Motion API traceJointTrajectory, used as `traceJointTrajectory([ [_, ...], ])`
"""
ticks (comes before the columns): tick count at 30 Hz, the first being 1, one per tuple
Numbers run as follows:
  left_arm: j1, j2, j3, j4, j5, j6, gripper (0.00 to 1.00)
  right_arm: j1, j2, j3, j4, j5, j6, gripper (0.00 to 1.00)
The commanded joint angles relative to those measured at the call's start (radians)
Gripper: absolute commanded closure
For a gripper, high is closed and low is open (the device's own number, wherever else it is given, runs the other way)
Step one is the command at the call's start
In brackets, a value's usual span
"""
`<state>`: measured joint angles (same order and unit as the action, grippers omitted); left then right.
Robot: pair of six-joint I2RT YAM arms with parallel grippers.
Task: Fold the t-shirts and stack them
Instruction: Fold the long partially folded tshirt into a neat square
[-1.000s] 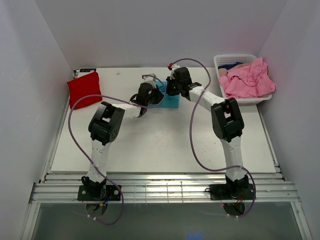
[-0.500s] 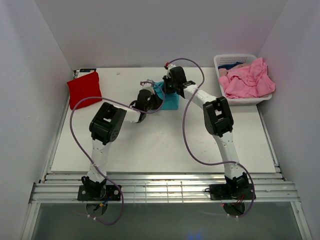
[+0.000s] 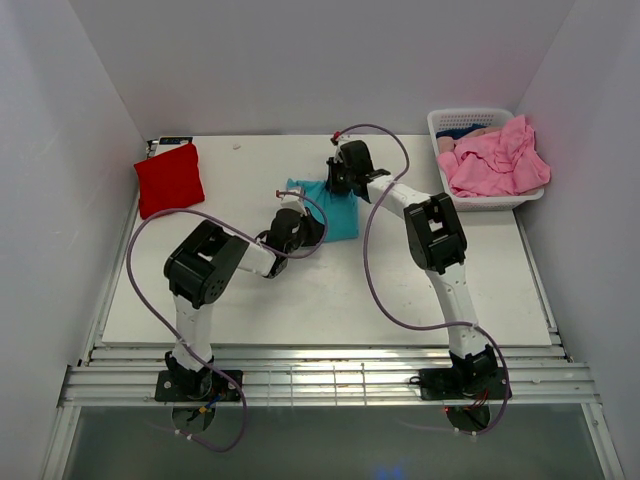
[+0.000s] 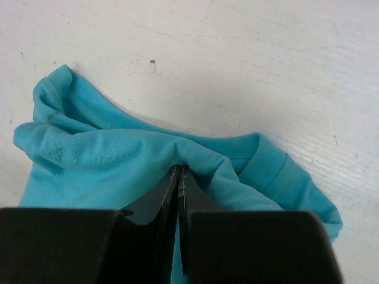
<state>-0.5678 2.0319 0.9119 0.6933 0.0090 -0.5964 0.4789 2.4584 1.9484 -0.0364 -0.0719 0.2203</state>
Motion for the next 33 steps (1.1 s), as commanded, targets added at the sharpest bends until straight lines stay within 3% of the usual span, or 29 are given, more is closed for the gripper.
traceJointTrajectory([
  [1,-0.067,-0.015,-0.120,-0.140,0.017,-0.034,1.00,-0.011,-0.078,-0.039,0.084,0.041,0.005,0.92],
  [7,-0.099,-0.105,-0.188,-0.112,0.008,-0.030,1.00,-0.003,-0.232,-0.276,0.249,0.014,0.008,0.92],
  [10,-0.099,-0.229,-0.189,-0.146,-0.058,0.020,1.00,-0.003,-0.361,-0.333,0.259,0.014,-0.009,0.92],
  [14,-0.099,-0.405,-0.061,-0.289,-0.158,0.122,1.00,0.000,-0.515,-0.397,0.263,0.020,-0.056,0.79],
  [17,-0.098,-0.452,0.094,-0.404,-0.240,0.194,1.00,0.006,-0.657,-0.492,0.273,0.032,-0.081,0.75],
  [18,-0.099,-0.482,0.120,-0.422,-0.266,0.228,0.98,0.007,-0.689,-0.517,0.264,0.034,-0.085,0.76],
  [22,-0.093,-0.532,0.179,-0.491,-0.349,0.293,0.71,0.018,-0.803,-0.615,0.162,0.020,-0.069,0.86],
  [23,-0.086,-0.530,0.192,-0.514,-0.353,0.294,0.46,0.026,-0.811,-0.632,0.126,0.011,-0.059,0.92],
  [24,-0.075,-0.524,0.203,-0.547,-0.343,0.291,0.37,0.029,-0.817,-0.650,0.112,0.001,-0.052,0.92],
  [28,0.006,-0.447,0.240,-0.719,-0.261,0.227,0.35,0.058,-0.800,-0.742,0.090,-0.049,-0.013,0.92],
  [33,0.058,-0.453,0.177,-0.704,-0.169,0.193,0.32,0.093,-0.744,-0.822,0.112,-0.063,0.016,0.92],
])
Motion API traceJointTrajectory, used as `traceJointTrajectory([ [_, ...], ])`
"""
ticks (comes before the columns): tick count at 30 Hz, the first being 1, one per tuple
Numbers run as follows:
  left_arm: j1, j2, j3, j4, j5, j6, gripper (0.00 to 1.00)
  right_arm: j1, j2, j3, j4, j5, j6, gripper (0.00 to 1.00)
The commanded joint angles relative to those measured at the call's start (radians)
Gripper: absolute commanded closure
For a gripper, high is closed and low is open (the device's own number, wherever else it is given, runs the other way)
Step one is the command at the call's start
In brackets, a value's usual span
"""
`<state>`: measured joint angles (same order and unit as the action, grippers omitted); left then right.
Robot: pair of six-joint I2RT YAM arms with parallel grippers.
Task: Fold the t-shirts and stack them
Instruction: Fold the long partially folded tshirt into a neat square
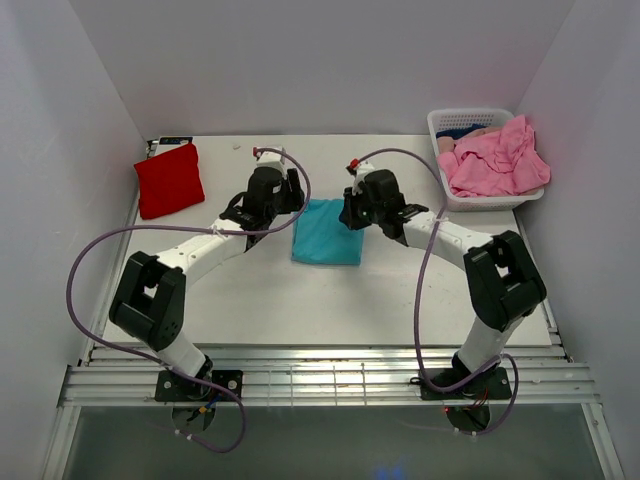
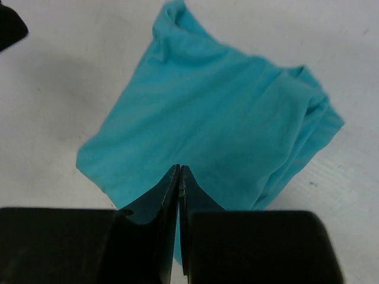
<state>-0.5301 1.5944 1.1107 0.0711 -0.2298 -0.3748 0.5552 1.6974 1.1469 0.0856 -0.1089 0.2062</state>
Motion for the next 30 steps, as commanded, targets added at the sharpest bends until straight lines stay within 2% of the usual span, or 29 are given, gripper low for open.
traceJointTrajectory([
  [1,0.028,-0.014,-0.022,-0.091,0.076,-0.027,0.30,0.020,0.036,-0.026,-0.009,-0.023,0.032,0.92],
  [7,0.048,0.006,-0.028,-0.120,0.110,-0.039,0.23,0.034,0.108,-0.035,-0.032,0.003,0.047,0.92],
  [13,0.074,0.064,-0.029,-0.172,0.202,-0.081,0.21,0.063,0.151,-0.038,-0.069,0.058,0.053,0.92],
  [14,0.078,0.071,-0.031,-0.180,0.213,-0.087,0.13,0.069,0.154,-0.038,-0.078,0.064,0.055,0.92],
  [17,0.085,0.093,-0.048,-0.198,0.216,-0.102,0.11,0.083,0.160,-0.049,-0.081,0.084,0.059,0.92],
  [18,0.090,0.101,-0.052,-0.205,0.218,-0.107,0.02,0.084,0.162,-0.052,-0.080,0.090,0.062,0.92],
  [25,0.113,0.105,-0.101,-0.172,0.299,-0.128,0.02,0.095,0.168,-0.061,-0.079,0.104,0.081,0.92],
  [30,0.145,0.145,-0.129,-0.098,0.444,-0.144,0.02,0.098,0.176,-0.055,-0.084,0.104,0.085,0.92],
])
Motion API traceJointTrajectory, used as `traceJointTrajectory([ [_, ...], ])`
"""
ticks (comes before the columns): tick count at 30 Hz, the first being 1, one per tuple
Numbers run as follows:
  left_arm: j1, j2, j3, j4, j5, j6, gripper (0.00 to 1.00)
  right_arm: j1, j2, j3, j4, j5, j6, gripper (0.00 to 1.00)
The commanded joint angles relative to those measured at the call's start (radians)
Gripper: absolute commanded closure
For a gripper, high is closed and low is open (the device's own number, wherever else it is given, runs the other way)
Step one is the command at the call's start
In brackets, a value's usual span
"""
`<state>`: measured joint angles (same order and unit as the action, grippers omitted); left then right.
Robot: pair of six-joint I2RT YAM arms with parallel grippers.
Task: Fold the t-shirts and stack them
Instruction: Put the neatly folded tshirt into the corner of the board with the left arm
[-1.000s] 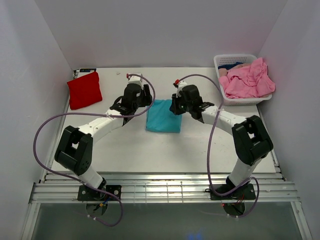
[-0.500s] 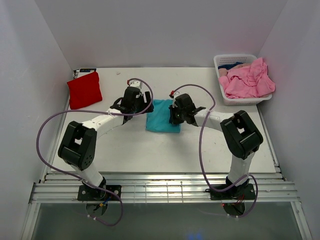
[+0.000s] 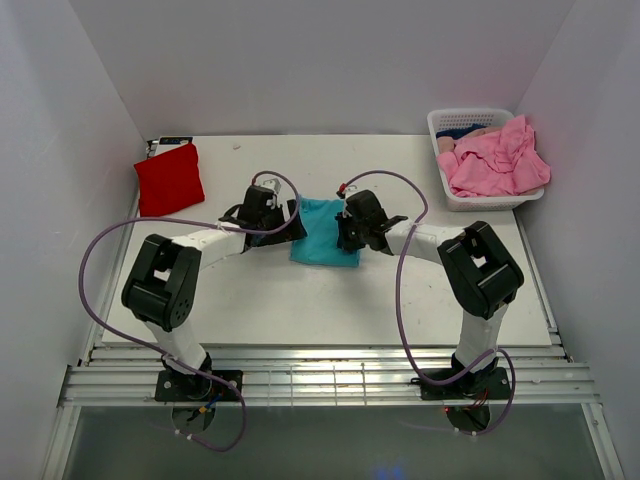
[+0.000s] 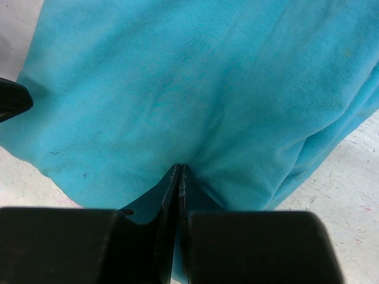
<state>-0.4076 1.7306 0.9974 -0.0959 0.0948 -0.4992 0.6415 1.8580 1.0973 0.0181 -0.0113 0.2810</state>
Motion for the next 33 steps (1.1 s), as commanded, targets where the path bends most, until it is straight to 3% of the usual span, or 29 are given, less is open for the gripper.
traceJointTrajectory([
  [1,0.027,0.017,-0.034,0.087,0.143,-0.022,0.02,0.014,0.015,-0.005,-0.017,0.007,0.010,0.92],
  [6,0.062,0.064,-0.089,0.249,0.311,-0.062,0.02,0.018,0.007,-0.005,-0.017,0.043,0.006,0.92],
  [16,0.069,0.213,-0.069,0.430,0.494,-0.131,0.02,0.026,0.024,-0.007,-0.044,0.048,0.003,0.92],
  [33,-0.008,0.333,-0.002,0.483,0.507,-0.170,0.02,0.038,0.049,-0.019,-0.029,0.022,0.014,0.92],
])
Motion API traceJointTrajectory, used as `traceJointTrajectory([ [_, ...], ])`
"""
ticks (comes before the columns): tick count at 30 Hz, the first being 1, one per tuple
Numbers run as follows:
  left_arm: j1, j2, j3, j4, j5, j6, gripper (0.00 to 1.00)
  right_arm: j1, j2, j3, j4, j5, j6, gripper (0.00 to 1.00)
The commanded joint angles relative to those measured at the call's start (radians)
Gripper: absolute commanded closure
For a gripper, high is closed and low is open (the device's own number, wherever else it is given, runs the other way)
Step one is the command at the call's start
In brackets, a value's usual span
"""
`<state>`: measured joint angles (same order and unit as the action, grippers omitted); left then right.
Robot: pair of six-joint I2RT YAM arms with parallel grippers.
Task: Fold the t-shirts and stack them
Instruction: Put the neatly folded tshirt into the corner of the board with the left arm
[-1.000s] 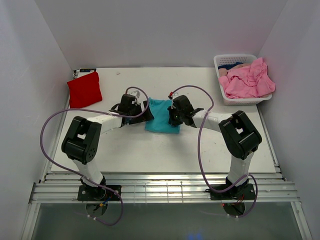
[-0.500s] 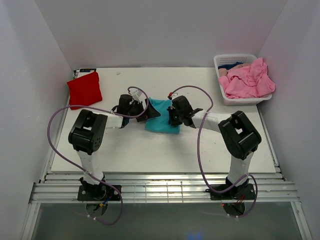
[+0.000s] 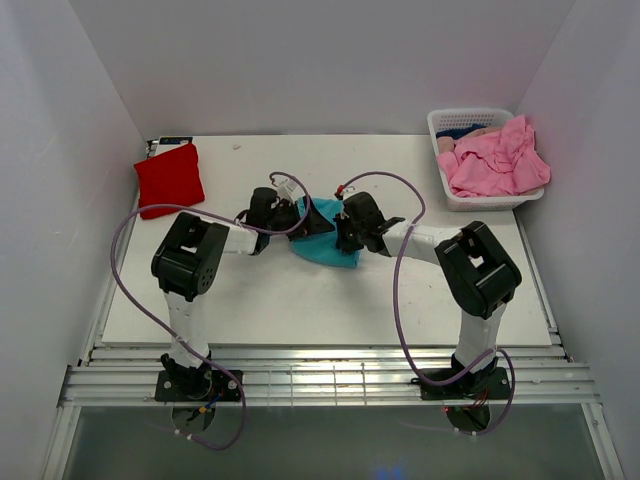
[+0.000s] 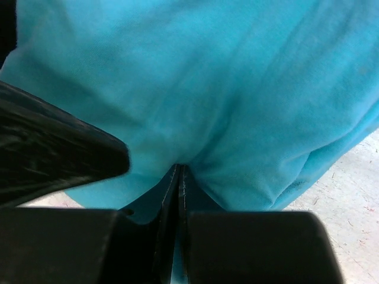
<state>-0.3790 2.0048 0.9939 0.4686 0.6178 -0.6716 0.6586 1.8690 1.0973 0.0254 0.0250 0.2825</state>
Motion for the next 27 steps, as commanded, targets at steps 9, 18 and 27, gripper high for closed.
traceJointTrajectory([
  [9,-0.066,0.081,0.009,-0.082,-0.073,0.012,0.26,0.024,0.027,-0.037,-0.004,-0.014,0.012,0.92],
  [18,-0.067,0.100,0.034,-0.091,-0.154,0.050,0.92,0.033,0.010,-0.059,0.018,-0.016,0.009,0.92],
  [27,-0.063,-0.018,0.277,-0.505,-0.458,0.283,1.00,0.035,-0.143,-0.060,-0.080,0.079,-0.034,0.62],
])
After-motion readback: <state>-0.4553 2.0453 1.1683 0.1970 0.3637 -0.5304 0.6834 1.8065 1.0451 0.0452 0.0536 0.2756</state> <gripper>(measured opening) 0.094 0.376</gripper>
